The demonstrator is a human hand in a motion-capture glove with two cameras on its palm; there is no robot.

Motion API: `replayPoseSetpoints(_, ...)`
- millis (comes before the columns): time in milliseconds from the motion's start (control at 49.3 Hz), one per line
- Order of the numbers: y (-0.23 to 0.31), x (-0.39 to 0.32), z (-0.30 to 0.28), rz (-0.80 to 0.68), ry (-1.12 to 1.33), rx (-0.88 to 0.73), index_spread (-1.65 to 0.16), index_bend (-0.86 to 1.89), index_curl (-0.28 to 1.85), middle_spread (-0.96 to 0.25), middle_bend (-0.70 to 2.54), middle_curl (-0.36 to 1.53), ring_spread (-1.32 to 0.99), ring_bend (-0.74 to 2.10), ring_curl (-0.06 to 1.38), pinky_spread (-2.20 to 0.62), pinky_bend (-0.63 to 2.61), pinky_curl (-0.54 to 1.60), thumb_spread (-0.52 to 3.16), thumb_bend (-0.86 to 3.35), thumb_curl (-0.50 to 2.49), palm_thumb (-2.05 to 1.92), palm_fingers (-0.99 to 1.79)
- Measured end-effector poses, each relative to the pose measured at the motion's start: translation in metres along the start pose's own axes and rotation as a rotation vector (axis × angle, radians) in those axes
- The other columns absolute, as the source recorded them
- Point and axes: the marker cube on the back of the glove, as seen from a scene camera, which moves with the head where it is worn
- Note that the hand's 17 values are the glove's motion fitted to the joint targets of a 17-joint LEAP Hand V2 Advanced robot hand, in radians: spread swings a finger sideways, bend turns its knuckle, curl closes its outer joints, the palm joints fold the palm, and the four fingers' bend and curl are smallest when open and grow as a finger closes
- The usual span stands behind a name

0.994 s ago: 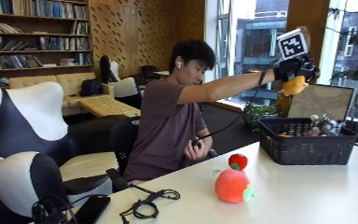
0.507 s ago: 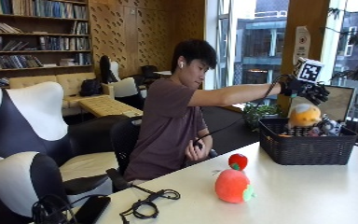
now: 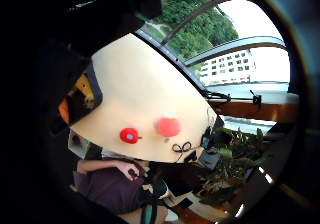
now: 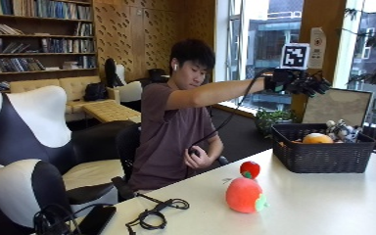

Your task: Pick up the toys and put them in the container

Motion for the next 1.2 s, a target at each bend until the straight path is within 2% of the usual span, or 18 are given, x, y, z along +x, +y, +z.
replayPoseSetpoints(284,0.067,0.166,0.032,0.215,-0.053,-0.032,-0.24,0.12,0.3,0.0,0.13,0.33,0.03,0.43,0.34,0.06,0.92,0.36,1.21,-0.04,0.35,-0.04,-0.18)
replayPoseSetpoints(365,0.083,0.195,0.059,0.208,-0.103,-0.043,-0.24,0.13,0.29,0.0,0.13,0.32,0.03,0.42,0.34,0.06,0.92,0.36,1.22,-0.03,0.34,-0.03,-0.17)
replayPoseSetpoints(487,0.097,0.221,0.121,0.201,-0.176,-0.082,-0.25,0.13,0.29,0.0,0.13,0.3,0.03,0.41,0.33,0.06,0.91,0.35,1.24,-0.02,0.33,-0.02,-0.15)
replayPoseSetpoints(588,0.094,0.238,0.203,0.3,-0.204,-0.161,-0.26,0.14,0.28,0.0,0.13,0.29,0.03,0.4,0.33,0.07,0.9,0.35,1.26,-0.01,0.33,0.01,-0.15)
replayPoseSetpoints(710,0.102,0.215,0.296,0.269,-0.21,-0.31,-0.27,0.13,0.28,-0.01,0.1,0.26,0.05,0.36,0.32,0.07,0.94,0.36,1.27,-0.01,0.33,0.02,-0.2)
replayPoseSetpoints(791,0.103,0.21,0.321,0.259,-0.124,-0.227,-0.27,0.1,0.26,0.02,0.07,0.23,0.06,0.34,0.32,0.07,1.04,0.38,1.23,-0.02,0.33,0.02,-0.22)
replayPoseSetpoints(832,0.1,0.213,0.326,0.274,-0.129,-0.162,-0.27,0.08,0.25,0.03,0.05,0.21,0.07,0.42,0.34,0.06,1.1,0.39,1.23,-0.01,0.34,0.04,-0.15)
replayPoseSetpoints(852,0.099,0.215,0.327,0.28,-0.144,-0.137,-0.27,0.08,0.24,0.04,0.08,0.21,0.05,0.55,0.38,0.04,1.11,0.39,1.25,0.03,0.35,0.11,0.03)
replayPoseSetpoints(953,0.091,0.229,0.329,0.284,-0.253,-0.019,-0.28,0.14,0.23,0.0,0.21,0.23,-0.09,0.83,0.42,-0.1,1.08,0.37,1.32,0.12,0.4,0.28,0.37)
replayPoseSetpoints(994,0.088,0.234,0.329,0.295,-0.307,0.037,-0.29,0.14,0.23,-0.03,0.28,0.26,-0.15,0.94,0.45,-0.16,1.1,0.37,1.35,0.17,0.43,0.36,0.58)
replayPoseSetpoints(1075,0.081,0.24,0.326,0.334,-0.389,0.1,-0.32,0.24,0.26,-0.16,0.4,0.31,-0.25,1.06,0.51,-0.23,1.15,0.4,1.2,0.25,0.53,0.58,0.83)
replayPoseSetpoints(1197,0.073,0.242,0.303,0.34,-0.429,0.085,-0.37,0.35,0.32,-0.26,0.67,0.42,-0.34,1.18,0.59,-0.28,1.1,0.43,1.04,0.25,0.62,0.63,0.99)
